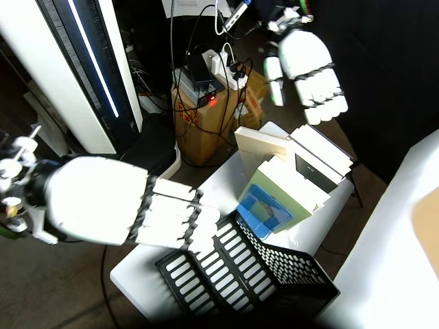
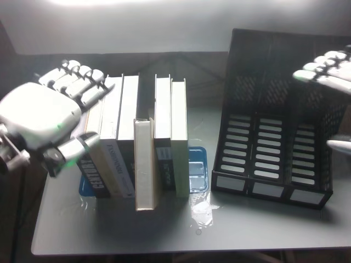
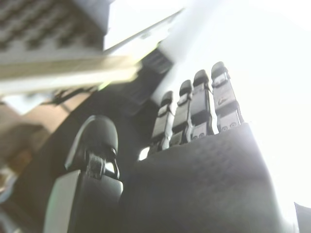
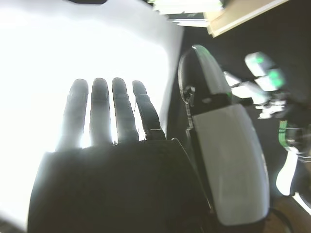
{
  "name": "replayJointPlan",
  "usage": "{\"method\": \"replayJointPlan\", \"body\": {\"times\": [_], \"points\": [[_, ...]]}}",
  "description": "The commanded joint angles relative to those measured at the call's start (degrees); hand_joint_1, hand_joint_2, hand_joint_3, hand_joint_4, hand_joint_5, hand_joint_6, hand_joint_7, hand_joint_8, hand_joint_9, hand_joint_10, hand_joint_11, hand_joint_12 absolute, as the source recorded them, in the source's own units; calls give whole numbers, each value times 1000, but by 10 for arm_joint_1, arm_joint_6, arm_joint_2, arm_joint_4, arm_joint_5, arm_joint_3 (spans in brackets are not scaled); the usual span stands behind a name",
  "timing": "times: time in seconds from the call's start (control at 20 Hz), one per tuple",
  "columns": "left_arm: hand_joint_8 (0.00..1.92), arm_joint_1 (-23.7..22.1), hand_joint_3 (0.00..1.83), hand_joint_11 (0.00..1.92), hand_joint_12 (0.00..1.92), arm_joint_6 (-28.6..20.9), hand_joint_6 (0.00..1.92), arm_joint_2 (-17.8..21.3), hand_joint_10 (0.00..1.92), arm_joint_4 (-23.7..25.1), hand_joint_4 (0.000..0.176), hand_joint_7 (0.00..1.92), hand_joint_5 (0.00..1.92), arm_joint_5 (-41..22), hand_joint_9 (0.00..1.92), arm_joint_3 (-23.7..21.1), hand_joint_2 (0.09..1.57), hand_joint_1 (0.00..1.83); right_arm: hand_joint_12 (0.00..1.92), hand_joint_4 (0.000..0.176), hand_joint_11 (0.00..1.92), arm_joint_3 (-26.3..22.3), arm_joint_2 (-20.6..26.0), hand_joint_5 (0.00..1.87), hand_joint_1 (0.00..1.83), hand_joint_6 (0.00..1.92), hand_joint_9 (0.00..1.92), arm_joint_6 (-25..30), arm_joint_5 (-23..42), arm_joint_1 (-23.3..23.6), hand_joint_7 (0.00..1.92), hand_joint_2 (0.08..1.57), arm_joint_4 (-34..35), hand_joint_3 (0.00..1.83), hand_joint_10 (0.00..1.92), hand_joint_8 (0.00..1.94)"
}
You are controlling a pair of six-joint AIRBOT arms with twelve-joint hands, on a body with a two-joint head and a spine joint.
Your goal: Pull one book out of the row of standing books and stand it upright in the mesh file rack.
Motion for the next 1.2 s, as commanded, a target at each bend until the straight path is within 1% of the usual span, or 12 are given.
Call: {"method": "replayJointPlan", "body": {"times": [0.0, 0.05, 0.15, 0.25, 0.35, 0.5, 0.55, 0.6, 0.75, 0.9, 1.05, 1.15], "points": [[0, -12, 12, 5, 191, 0, 1, -4, 0, 0, 11, 0, 3, -27, 0, 13, 1431, 414, 0, 0, 0, 5, -7, 0, 764, 0, 0, 1, 32, 17, 0, 1219, -15, 0, 0, 0], [0, -20, 0, 0, 565, 0, 4, -7, 0, -2, 0, 0, 34, -11, 0, 23, 1407, 496, 0, 0, 0, 10, -18, 0, 774, 0, 0, 3, 14, 30, 0, 1194, -32, 0, 0, 0], [0, -35, 1, 0, 594, 0, 1, -12, 0, -4, 8, 0, 31, 18, 0, 42, 1404, 480, 0, 0, 0, 24, -41, 0, 795, 0, 0, 12, -20, 57, 0, 1181, -71, 0, 0, 0], [0, -45, 0, 0, 336, 0, 3, -19, 0, -5, 13, 0, 34, 39, 0, 59, 1388, 449, 0, 0, 0, 46, -73, 0, 768, 0, 0, 37, -51, 80, 0, 1148, -119, 0, 0, 0], [0, -53, 1, 0, 247, 0, 1, -24, 0, -5, 18, 0, 38, 52, 0, 70, 1386, 422, 0, 0, 0, 61, -100, 0, 713, 0, 0, 46, -78, 100, 0, 1138, -157, 0, 0, 0], [0, -63, 0, 0, 157, 0, 1, -31, 0, -4, 12, 0, 47, 73, 0, 87, 1384, 432, 0, 0, 0, 82, -142, 0, 764, 0, 0, 46, -105, 117, 0, 1132, -198, 0, 0, 0], [0, -67, 0, 0, 9, 0, 2, -36, 0, -2, 29, 0, 54, 83, 0, 95, 1379, 440, 0, 10, 0, 91, -157, 0, 833, 0, 0, 46, -112, 122, 0, 1110, -207, 0, 0, 0], [0, -68, 0, 5, 4, 0, 4, -38, 0, -2, 32, 0, 59, 89, 0, 99, 1377, 441, 0, 0, 0, 96, -164, 0, 838, 0, 0, 46, -115, 125, 0, 1097, -213, 0, 0, 0], [0, -72, 2, 0, 0, 0, 7, -40, 0, 1, 12, 0, 70, 94, 0, 105, 1382, 432, 0, 0, 0, 112, -194, 0, 833, 0, 0, 44, -130, 139, 0, 1076, -244, 0, 0, 0], [0, -80, 5, 0, 0, -1, 5, -35, 0, 12, 14, 0, 64, 96, 0, 106, 1394, 374, 0, 12, 0, 115, -214, 0, 828, 0, 0, 23, -132, 141, 0, 1071, -250, 0, 0, 0], [0, -86, 7, 0, 0, -1, 1, -31, 0, 17, 36, 0, 31, 98, 0, 107, 1409, 303, 0, 10, 0, 116, -232, 0, 795, 0, 0, 4, -143, 146, 0, 1066, -267, 0, 0, 0], [0, -95, 5, 0, 0, -1, 7, -31, 0, 25, 25, 0, 46, 107, 0, 112, 1414, 320, 0, 14, 0, 120, -243, 0, 758, 0, 0, -2, -152, 150, 0, 1067, -279, 0, 0, 0]]}}
